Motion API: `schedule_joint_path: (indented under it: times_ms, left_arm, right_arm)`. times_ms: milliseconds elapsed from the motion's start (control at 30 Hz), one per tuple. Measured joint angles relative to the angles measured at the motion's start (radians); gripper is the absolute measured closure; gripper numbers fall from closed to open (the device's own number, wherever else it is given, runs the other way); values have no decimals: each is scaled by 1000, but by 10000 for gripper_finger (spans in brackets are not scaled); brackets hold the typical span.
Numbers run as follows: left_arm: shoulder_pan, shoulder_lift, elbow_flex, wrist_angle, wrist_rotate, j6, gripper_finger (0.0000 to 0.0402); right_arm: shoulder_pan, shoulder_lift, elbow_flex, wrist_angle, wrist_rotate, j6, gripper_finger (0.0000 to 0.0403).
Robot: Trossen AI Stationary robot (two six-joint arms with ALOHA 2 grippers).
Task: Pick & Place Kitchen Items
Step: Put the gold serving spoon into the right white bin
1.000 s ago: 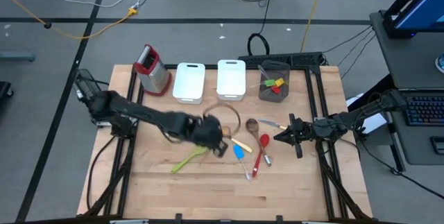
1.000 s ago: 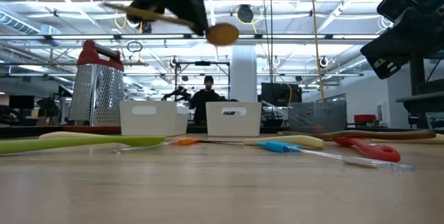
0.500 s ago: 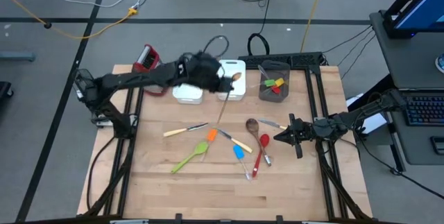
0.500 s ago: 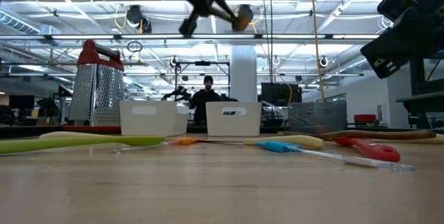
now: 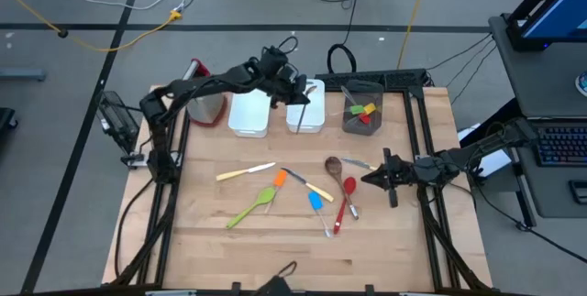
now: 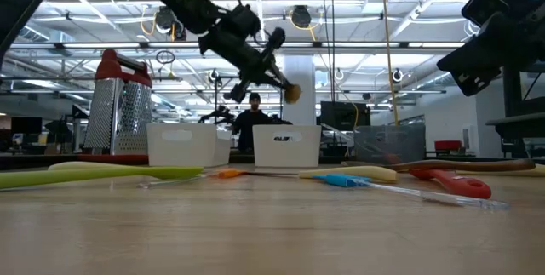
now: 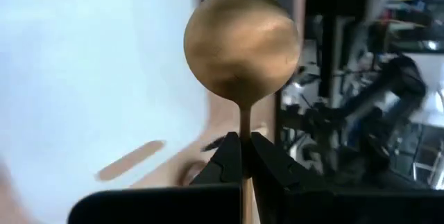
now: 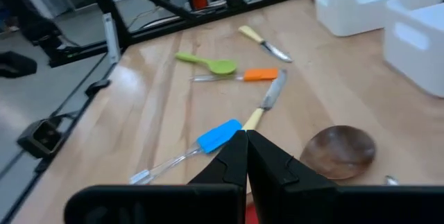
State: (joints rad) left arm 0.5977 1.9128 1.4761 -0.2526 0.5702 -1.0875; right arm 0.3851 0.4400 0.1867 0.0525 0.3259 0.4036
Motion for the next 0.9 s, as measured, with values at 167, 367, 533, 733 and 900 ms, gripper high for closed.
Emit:
schedule_joint_path:
  times_ms: [167,367,533,733,900]
  left_arm:
    - [10,18,0,-5,-106,-8,400]
    - [6,15,0,11,-208,-21,401]
    - [18,44,1,-43,-232,-71,401]
    - [39,58,2,-25,-247,-159,401]
    - [31,60,1,-45,-246,-209,401]
  right_arm:
    - [0,0,0,0,54,-4,403]
    - [0,0,0,-1,93,-12,403]
    - [0,0,0,3,94,-11,403]
    - [0,0,0,4,95,-7,403]
    - [0,0,0,11,97,-7,403]
